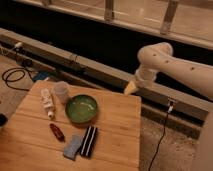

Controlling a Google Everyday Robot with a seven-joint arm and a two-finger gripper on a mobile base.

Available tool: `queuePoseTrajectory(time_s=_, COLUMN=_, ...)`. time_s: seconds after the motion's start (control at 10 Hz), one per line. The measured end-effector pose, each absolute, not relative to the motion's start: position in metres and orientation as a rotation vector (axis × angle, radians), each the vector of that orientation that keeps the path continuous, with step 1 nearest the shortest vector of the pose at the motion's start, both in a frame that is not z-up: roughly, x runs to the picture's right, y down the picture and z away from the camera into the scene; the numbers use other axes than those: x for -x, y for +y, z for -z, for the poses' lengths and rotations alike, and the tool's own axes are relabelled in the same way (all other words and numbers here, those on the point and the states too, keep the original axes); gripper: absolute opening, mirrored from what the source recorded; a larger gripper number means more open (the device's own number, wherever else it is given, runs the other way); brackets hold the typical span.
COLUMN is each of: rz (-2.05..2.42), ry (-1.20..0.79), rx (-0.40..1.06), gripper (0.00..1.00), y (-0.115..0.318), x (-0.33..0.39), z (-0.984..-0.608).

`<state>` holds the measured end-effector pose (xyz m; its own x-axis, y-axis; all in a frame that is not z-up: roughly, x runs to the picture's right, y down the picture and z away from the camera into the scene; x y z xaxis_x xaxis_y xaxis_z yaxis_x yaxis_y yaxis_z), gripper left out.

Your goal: Drag the pepper across the table

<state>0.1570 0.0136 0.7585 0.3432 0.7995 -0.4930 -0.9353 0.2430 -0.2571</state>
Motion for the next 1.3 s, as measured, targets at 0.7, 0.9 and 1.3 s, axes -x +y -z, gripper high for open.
queuePoseTrajectory(time_s=0.7, rz=-0.939, ry=0.175, rx=0.641, gripper=0.80, y=0.053, x=-0.035, z=-0.731)
queuePoseTrajectory(time_s=0.9, rz=-0.943, ry=0.179, rx=0.644, gripper=0.80, y=0.054, x=-0.037, z=-0.731)
queuePoseTrajectory(time_s=1.3, rz=-0.934, ry=0.142, rx=0.676, gripper=0.80, y=0.058, x=-0.034, z=-0.736)
